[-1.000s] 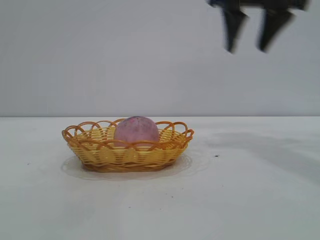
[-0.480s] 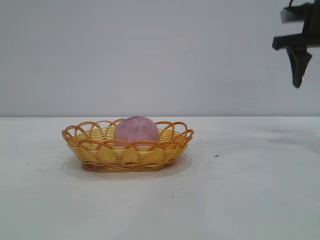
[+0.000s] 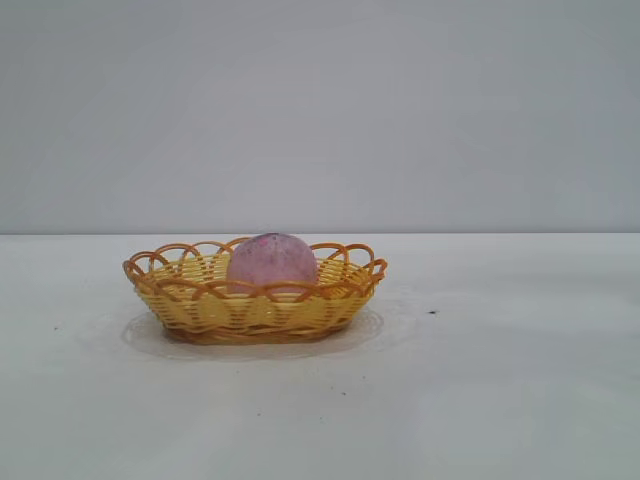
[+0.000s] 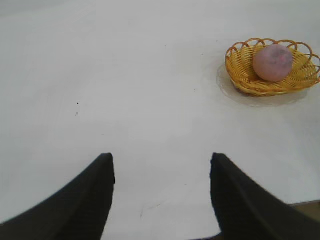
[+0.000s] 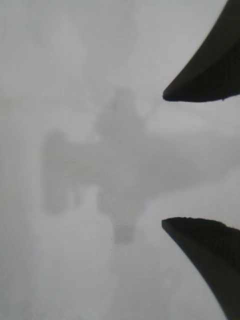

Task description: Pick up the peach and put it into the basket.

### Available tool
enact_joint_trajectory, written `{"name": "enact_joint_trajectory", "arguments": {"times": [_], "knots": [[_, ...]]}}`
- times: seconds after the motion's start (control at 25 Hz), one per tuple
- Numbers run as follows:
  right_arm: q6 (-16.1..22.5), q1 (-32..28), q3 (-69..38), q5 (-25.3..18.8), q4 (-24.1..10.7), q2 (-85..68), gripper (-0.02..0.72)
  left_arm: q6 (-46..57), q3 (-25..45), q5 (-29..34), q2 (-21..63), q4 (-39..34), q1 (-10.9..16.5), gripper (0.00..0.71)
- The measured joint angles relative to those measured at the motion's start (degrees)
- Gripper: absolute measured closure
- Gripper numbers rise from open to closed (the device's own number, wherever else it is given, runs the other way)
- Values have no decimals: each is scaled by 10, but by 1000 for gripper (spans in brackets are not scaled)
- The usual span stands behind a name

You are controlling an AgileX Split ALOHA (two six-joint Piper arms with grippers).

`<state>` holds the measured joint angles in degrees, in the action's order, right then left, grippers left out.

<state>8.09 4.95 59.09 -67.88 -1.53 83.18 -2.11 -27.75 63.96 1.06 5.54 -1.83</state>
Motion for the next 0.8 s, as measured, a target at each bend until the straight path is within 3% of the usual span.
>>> {"name": "enact_joint_trajectory", "arguments": {"times": [0.28,0.52,0.56,0.64,0.68,0.8], "knots": [[0,0,-171,-23,19,-231,241,0,0,0,0,0,0,335],[0,0,-234,-28,20,-484,241,0,0,0,0,0,0,335],[0,0,-242,-26,20,-528,293,0,0,0,0,0,0,335],[-12,0,-257,-12,19,-601,293,0,0,0,0,0,0,335],[-23,0,-265,0,19,-637,341,0,0,0,0,0,0,335],[-46,0,-287,25,20,-718,345,0,0,0,0,0,0,335]]}}
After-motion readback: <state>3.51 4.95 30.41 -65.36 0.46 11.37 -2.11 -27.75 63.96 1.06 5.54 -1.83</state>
